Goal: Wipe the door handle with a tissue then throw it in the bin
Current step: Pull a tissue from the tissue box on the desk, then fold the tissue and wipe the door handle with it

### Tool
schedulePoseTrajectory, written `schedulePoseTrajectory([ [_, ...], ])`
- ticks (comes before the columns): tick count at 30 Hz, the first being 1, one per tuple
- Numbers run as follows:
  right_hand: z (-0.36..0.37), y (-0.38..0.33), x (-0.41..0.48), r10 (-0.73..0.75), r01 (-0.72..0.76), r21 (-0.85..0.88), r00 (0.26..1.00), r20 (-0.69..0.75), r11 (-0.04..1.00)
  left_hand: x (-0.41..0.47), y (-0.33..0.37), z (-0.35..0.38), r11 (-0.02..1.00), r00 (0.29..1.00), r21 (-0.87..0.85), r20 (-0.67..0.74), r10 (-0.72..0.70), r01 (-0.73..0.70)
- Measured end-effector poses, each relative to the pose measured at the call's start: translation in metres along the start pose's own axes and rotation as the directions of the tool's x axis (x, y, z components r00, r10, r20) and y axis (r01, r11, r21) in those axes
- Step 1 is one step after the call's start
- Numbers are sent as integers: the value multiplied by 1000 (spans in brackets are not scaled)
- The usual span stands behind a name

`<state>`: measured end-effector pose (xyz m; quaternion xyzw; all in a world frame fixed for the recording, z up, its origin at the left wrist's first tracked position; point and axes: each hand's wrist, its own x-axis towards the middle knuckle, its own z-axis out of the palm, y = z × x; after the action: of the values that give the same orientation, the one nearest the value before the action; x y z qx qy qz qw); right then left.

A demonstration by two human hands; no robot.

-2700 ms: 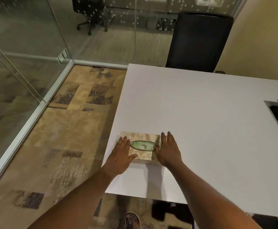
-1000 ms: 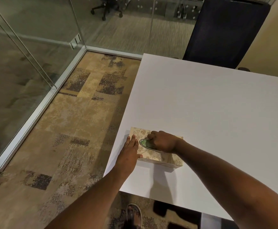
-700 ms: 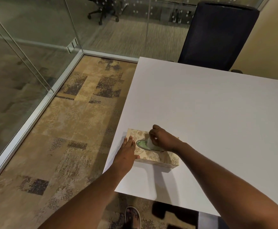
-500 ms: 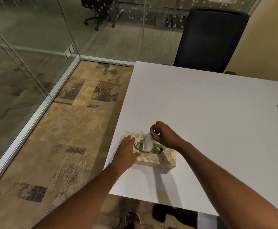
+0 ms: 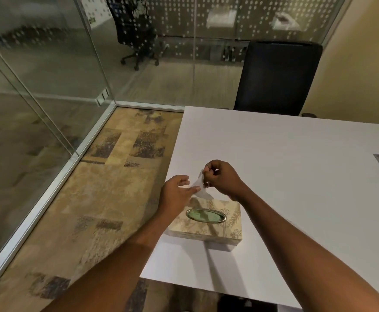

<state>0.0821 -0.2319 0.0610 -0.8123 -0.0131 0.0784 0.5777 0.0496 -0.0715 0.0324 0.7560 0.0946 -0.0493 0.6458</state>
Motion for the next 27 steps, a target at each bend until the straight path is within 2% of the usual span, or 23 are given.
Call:
schedulePoseTrajectory([
  [3,6,-12,6,52,-49,64,997,-50,997,-5,10,-7,995,997,66,30,72,-74],
  [5,11,-20,9,76,-75,83,997,-10,994,-7,16,-12,984,992,129,-7,127,-125],
  [8,22,-34,13,133,-138,102,990,55,985,-9,23,-25,982,989,149,-64,130,-120],
  [10,33,-46,17,152,-158,75,985,88,985,-12,27,-40,979,982,151,-113,152,-135],
  [13,50,-63,20,210,-204,-56,965,157,977,-18,32,-72,976,971,144,-152,185,-163],
  [15,67,-71,18,309,-297,-84,918,250,951,-23,36,-97,981,964,107,-195,181,-163],
  [17,89,-80,14,364,-378,-40,850,380,925,-30,40,-122,987,958,35,-241,158,-154],
  [19,116,-90,12,370,-444,30,780,505,895,-39,41,-149,986,951,-29,-270,149,-163],
  [22,164,-111,8,328,-464,53,697,638,884,-57,38,-195,980,925,-82,-351,143,-182],
  [24,198,-127,3,283,-429,75,707,649,900,-71,32,-227,979,897,-78,-420,141,-190],
  [27,247,-152,-10,220,-348,114,779,588,930,-96,22,-274,977,859,-62,-490,148,-204],
])
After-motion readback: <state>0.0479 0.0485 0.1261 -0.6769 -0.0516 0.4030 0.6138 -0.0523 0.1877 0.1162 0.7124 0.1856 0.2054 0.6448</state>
